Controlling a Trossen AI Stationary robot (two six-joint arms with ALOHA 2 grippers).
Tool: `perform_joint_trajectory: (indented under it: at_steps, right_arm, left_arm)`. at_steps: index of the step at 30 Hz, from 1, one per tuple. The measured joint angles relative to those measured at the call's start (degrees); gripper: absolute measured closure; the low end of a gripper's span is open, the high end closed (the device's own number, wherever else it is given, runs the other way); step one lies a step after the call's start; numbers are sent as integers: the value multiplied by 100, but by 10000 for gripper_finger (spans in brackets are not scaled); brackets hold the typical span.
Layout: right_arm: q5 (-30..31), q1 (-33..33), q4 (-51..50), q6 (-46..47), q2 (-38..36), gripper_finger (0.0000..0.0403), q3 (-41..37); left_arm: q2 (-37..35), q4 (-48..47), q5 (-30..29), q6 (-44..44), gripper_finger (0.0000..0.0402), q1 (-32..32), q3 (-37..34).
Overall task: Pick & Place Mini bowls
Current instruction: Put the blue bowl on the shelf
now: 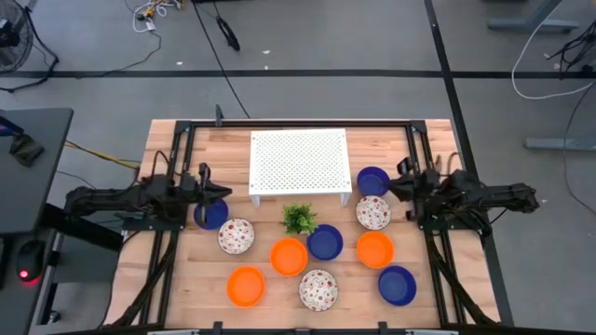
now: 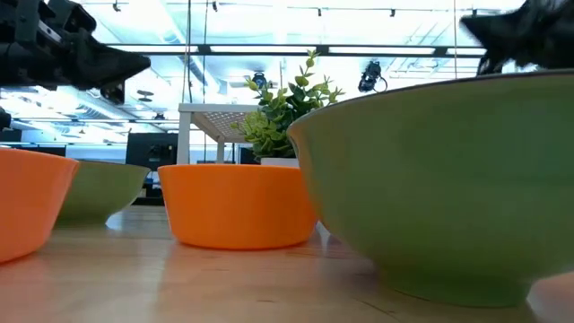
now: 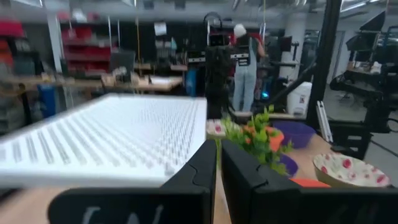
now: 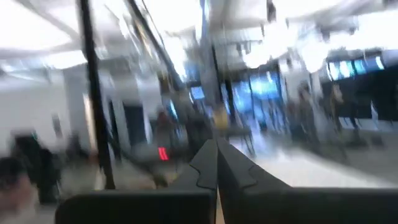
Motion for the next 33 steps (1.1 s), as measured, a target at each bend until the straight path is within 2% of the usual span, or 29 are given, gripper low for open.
perform_joint_trajectory:
  at_steps: [4,8,13,17,22,28,33]
  right_arm:
    - [-616,9,718,11,432,399,4]
    - [-693,137,864,111,1217,399,149]
    - [-667,361,741,-49,2429,399,892]
    - [-330,488,-43,-268,3400,399,1686]
    - [-117,539,-1200,-554,4625,387,2770]
    - [-121,643,-2775,-783,5908,348,3954]
    - [-138,826,-3843,-1291,6859,300,4608]
  left_arm:
    - [-1,256,0,438,374,0,-2]
    - [-2,293,-13,778,374,0,-1]
    - [0,242,37,7,374,0,-2]
    - [0,259,42,-414,374,0,-1]
    - [0,259,42,-440,374,0,-2]
    - [0,259,42,-435,374,0,-2]
    - [0,259,42,-435,374,0,0]
